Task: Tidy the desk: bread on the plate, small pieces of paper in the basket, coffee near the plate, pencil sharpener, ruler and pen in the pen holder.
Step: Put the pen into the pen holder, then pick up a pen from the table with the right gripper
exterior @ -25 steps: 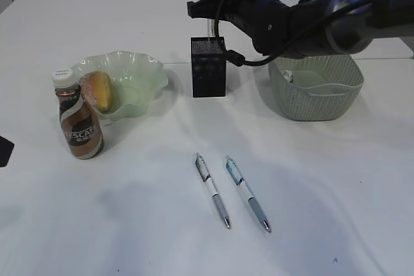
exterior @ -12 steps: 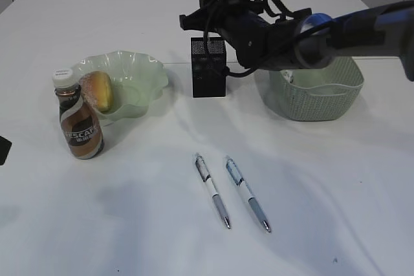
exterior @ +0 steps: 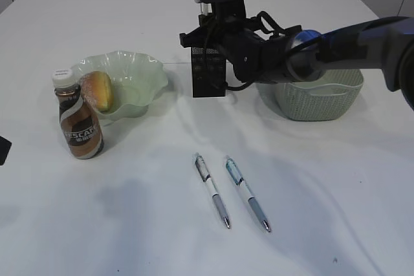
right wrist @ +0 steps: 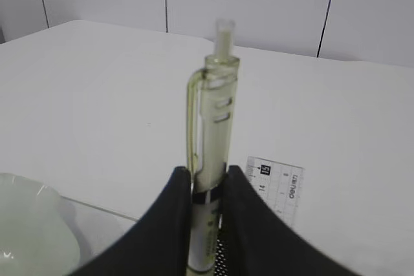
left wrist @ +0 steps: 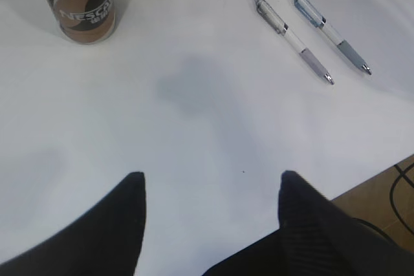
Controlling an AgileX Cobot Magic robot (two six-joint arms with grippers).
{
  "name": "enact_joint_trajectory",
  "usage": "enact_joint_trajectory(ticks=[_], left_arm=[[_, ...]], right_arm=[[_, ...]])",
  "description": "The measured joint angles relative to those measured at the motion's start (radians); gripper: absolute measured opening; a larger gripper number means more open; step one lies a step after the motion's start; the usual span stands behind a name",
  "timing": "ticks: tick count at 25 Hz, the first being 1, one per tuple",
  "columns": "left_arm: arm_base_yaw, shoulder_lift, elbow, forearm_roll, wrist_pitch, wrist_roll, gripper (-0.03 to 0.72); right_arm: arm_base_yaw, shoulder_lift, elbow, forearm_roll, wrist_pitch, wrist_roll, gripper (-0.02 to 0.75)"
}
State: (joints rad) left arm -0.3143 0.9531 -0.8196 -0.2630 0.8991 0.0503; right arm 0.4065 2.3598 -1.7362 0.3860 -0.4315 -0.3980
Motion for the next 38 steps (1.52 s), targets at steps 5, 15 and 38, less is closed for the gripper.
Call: enact_joint_trajectory(ticks=[5, 15, 38], left_arm=[[0.000, 0.000, 0.000, 0.000, 0.000, 0.000, 0.456], [0.000, 0.000, 0.000, 0.000, 0.000, 0.000, 0.456], [0.000, 0.000, 0.000, 0.002, 0.000, 0.000, 0.456]], right_arm=[[0.000, 0.000, -0.003, 0.000, 0.000, 0.000, 0.267], [0.000, -0.011, -0.004, 0.000, 0.007, 0.000, 0.493], [0.000, -0.430, -0.004, -0.014, 0.926, 0.000, 0.463]])
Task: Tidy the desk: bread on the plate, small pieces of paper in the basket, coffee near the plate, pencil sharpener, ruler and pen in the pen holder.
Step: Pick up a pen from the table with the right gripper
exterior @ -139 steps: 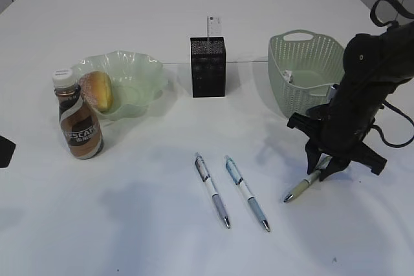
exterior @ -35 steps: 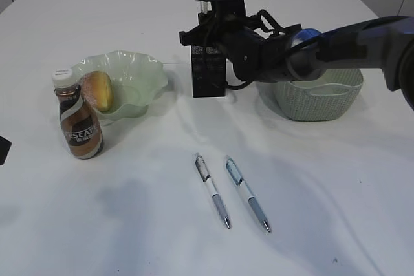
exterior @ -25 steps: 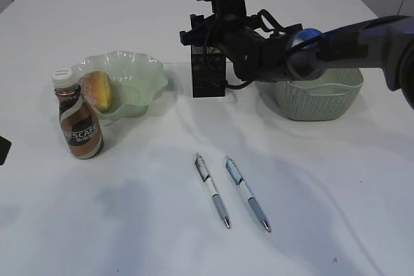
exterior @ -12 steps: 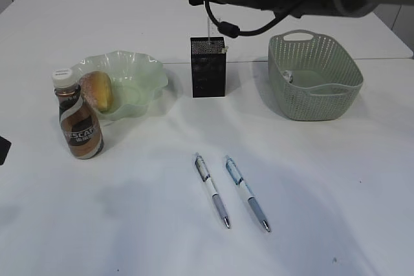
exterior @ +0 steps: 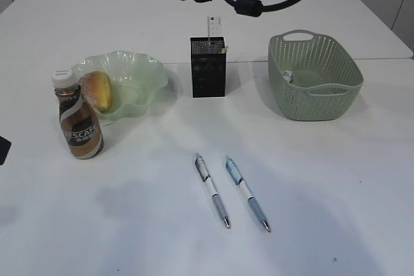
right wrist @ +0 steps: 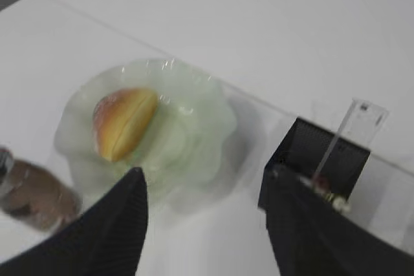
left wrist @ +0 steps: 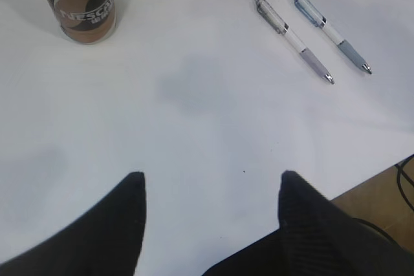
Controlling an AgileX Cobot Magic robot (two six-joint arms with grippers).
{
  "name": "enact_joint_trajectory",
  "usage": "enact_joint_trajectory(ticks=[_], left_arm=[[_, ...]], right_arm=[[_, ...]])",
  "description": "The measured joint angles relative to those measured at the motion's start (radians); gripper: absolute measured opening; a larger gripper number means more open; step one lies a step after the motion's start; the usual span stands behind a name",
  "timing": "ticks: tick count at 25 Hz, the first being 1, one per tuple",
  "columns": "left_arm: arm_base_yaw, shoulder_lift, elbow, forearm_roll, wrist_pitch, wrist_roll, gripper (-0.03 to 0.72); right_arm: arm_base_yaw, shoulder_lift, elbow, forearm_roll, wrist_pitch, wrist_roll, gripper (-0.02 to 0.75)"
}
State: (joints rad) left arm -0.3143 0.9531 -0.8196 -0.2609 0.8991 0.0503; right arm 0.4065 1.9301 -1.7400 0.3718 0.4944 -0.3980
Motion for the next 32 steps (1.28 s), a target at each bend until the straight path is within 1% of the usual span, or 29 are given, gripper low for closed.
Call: enact_joint_trajectory(ticks=[1, 2, 3, 4, 9, 11, 13, 14, 17, 19, 27, 29, 32], left_arm=[[0.000, 0.000, 0.000, 0.000, 0.000, 0.000, 0.456], [0.000, 0.000, 0.000, 0.000, 0.000, 0.000, 0.456], [0.000, 0.000, 0.000, 0.000, 0.000, 0.000, 0.456], [0.000, 0.000, 0.000, 0.000, 0.000, 0.000, 0.456], [0.000, 0.000, 0.000, 0.000, 0.000, 0.000, 0.456], [0.000, 0.000, 0.000, 0.000, 0.000, 0.000, 0.456], [0.000, 0.000, 0.000, 0.000, 0.000, 0.000, 0.456], [0.000, 0.000, 0.000, 0.000, 0.000, 0.000, 0.456], [0.000, 0.000, 0.000, 0.000, 0.000, 0.000, 0.456], [0.000, 0.000, 0.000, 0.000, 0.004, 0.000, 0.456], [0.000, 0.000, 0.000, 0.000, 0.026, 0.000, 0.456], [0.000, 0.000, 0.000, 0.000, 0.028, 0.000, 0.456], [0.000, 0.000, 0.000, 0.000, 0.028, 0.000, 0.456]], right_arm=[[0.000, -0.008, 0.000, -0.002, 0.072, 0.000, 0.454], [0.000, -0.008, 0.000, -0.002, 0.072, 0.000, 0.454], [0.000, -0.014, 0.000, -0.004, 0.185, 0.000, 0.438], [0.000, -0.014, 0.000, -0.006, 0.255, 0.002, 0.432], [0.000, -0.014, 0.000, -0.031, 0.478, 0.056, 0.402], [0.000, -0.014, 0.000, -0.051, 0.539, 0.092, 0.395], [0.000, -0.014, 0.000, -0.051, 0.539, 0.092, 0.395], [0.000, -0.014, 0.000, -0.070, 0.626, 0.155, 0.391], [0.000, -0.014, -0.002, -0.074, 0.702, 0.207, 0.389], [0.000, -0.014, -0.002, -0.078, 0.725, 0.231, 0.388], [0.000, -0.001, 0.000, -0.117, 0.730, 0.291, 0.387], [0.000, 0.014, 0.005, -0.127, 0.730, 0.311, 0.372], [0.000, 0.040, 0.010, -0.147, 0.730, 0.343, 0.319]])
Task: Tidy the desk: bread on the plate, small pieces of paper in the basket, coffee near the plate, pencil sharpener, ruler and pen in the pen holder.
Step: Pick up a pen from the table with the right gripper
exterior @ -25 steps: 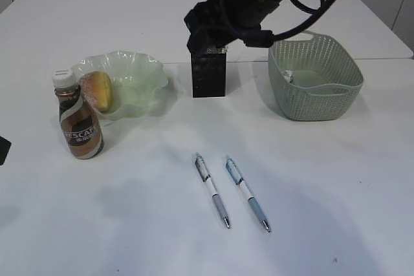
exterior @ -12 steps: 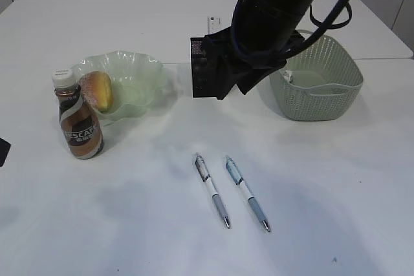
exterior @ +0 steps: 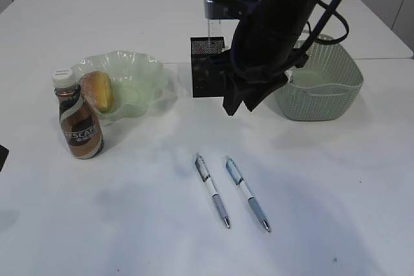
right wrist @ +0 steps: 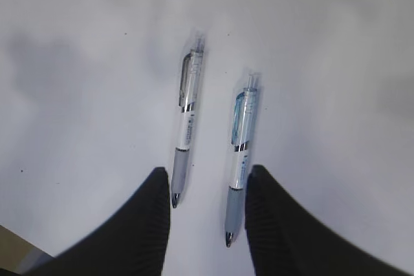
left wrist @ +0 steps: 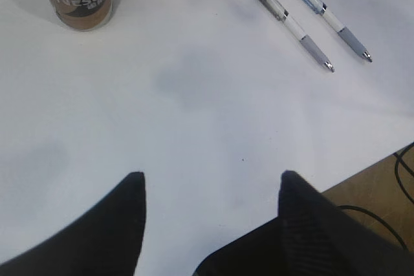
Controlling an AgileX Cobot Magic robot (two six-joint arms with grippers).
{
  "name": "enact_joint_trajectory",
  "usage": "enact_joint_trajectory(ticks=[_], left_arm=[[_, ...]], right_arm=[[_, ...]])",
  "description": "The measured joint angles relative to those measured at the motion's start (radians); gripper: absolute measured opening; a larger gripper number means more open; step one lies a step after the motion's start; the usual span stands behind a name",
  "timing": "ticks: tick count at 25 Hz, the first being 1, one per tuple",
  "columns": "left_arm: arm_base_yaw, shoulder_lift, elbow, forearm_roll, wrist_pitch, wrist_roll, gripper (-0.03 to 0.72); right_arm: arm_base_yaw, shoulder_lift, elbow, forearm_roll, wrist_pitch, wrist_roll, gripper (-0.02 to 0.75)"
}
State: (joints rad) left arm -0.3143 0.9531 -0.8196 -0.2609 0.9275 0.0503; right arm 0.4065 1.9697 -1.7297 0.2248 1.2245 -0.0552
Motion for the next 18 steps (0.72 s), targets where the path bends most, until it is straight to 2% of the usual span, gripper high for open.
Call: enact_joint_trajectory(ticks=[5, 11, 18], left_arm=[[0.000, 0.000, 0.000, 0.000, 0.000, 0.000, 0.456], [0.000, 0.000, 0.000, 0.000, 0.000, 0.000, 0.456], [0.000, 0.000, 0.000, 0.000, 0.000, 0.000, 0.456]], right_arm=[[0.017, 0.056, 0.001, -0.012, 0.000, 0.028, 0.298], [0.078, 0.144, 0.001, -0.094, 0.000, 0.079, 0.298], [0.083, 0.194, 0.001, -0.146, -0.002, 0.143, 0.301]])
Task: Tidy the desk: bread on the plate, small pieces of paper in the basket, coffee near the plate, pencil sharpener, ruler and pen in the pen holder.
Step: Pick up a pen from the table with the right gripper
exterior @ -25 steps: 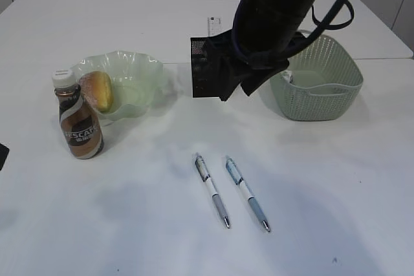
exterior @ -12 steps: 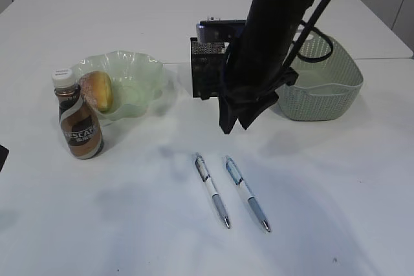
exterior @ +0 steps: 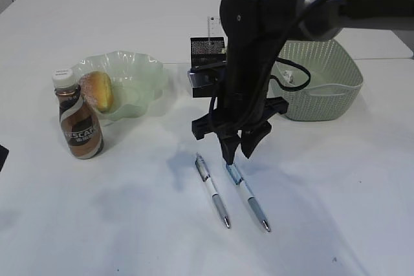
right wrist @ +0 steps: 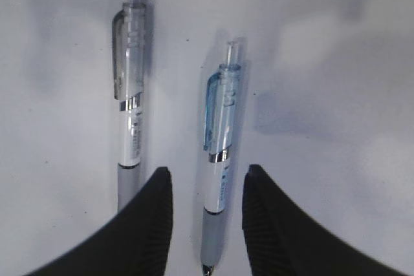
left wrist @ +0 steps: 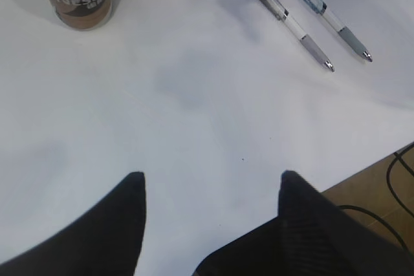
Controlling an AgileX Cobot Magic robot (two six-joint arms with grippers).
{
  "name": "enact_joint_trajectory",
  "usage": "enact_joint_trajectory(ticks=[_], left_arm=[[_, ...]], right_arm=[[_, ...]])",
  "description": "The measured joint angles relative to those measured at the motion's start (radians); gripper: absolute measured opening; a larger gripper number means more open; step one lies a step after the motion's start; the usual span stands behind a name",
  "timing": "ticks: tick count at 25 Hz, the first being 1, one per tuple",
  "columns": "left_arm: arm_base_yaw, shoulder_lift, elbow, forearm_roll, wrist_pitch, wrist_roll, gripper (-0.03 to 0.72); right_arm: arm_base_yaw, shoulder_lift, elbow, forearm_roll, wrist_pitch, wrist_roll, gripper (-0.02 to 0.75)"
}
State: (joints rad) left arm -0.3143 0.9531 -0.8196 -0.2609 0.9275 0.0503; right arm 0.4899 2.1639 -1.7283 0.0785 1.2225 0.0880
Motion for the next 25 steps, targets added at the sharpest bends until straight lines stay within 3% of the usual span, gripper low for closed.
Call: enact_joint_trajectory(ticks=[25], left_arm=[[0.000, 0.005, 0.000, 0.000, 0.000, 0.000, 0.456]], right_arm=[[0.000, 0.091, 0.000, -0.036, -0.089, 0.023, 0.303]])
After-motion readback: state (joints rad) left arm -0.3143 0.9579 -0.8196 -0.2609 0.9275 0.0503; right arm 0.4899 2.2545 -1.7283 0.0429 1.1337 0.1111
